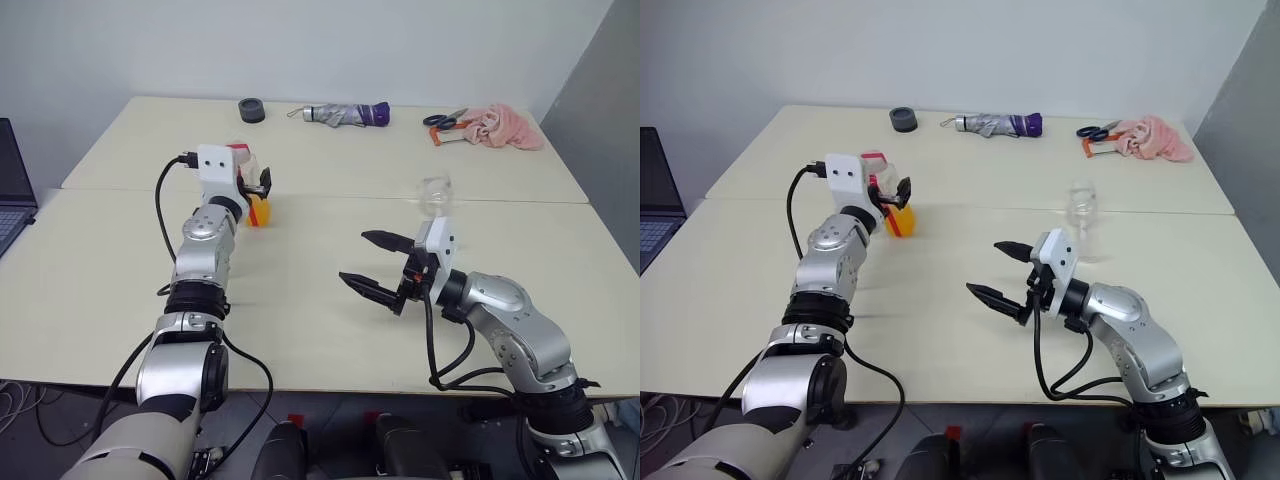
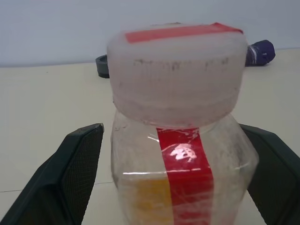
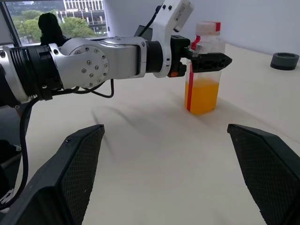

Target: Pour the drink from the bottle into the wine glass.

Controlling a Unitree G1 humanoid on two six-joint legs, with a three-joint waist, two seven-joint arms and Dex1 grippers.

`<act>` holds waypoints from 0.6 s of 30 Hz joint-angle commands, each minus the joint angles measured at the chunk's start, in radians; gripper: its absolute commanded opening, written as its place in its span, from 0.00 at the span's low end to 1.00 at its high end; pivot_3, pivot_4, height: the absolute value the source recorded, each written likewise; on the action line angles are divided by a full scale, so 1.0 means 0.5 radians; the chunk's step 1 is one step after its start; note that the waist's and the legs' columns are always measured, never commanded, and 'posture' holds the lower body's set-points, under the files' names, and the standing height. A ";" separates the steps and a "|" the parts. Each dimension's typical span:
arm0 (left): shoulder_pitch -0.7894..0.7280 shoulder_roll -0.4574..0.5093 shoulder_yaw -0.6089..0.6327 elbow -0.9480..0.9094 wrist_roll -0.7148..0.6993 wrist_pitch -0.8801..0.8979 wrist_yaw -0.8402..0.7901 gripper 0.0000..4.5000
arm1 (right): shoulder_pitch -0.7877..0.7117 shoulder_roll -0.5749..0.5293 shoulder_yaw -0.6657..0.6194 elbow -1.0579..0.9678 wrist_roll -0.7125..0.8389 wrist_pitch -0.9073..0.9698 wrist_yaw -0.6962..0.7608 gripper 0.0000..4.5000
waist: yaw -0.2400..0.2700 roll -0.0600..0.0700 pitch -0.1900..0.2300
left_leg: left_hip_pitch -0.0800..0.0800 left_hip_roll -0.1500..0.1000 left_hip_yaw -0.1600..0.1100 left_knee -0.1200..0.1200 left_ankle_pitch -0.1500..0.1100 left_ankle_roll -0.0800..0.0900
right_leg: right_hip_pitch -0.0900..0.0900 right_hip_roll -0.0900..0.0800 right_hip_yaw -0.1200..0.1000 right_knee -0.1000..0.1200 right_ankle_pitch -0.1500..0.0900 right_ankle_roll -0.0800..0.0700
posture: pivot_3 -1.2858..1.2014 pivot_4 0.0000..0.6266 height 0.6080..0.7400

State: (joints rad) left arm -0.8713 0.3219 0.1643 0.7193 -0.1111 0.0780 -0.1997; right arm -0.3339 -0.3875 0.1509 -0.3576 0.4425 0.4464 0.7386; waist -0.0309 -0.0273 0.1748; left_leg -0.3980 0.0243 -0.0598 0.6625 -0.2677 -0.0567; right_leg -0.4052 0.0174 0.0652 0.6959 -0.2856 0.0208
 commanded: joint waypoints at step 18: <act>-0.112 -0.026 0.016 0.031 -0.003 -0.061 0.038 0.51 | -0.036 0.024 -0.012 -0.026 -0.044 -0.069 0.002 1.00 | 0.000 0.000 0.000 | 0.000 0.000 0.000 0.000 0.000 0.000 | 0.000 0.000 0.000 0.000 0.000 0.000 | 0.52 0.24 1.00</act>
State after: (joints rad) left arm -0.9058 0.3056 0.1640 0.7486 -0.1130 0.0580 -0.1866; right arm -0.3345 -0.3799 0.1509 -0.3487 0.4158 0.4335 0.7379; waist -0.0311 -0.0273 0.1748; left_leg -0.3981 0.0241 -0.0600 0.6626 -0.2678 -0.0567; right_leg -0.4052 0.0172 0.0650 0.6960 -0.2856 0.0207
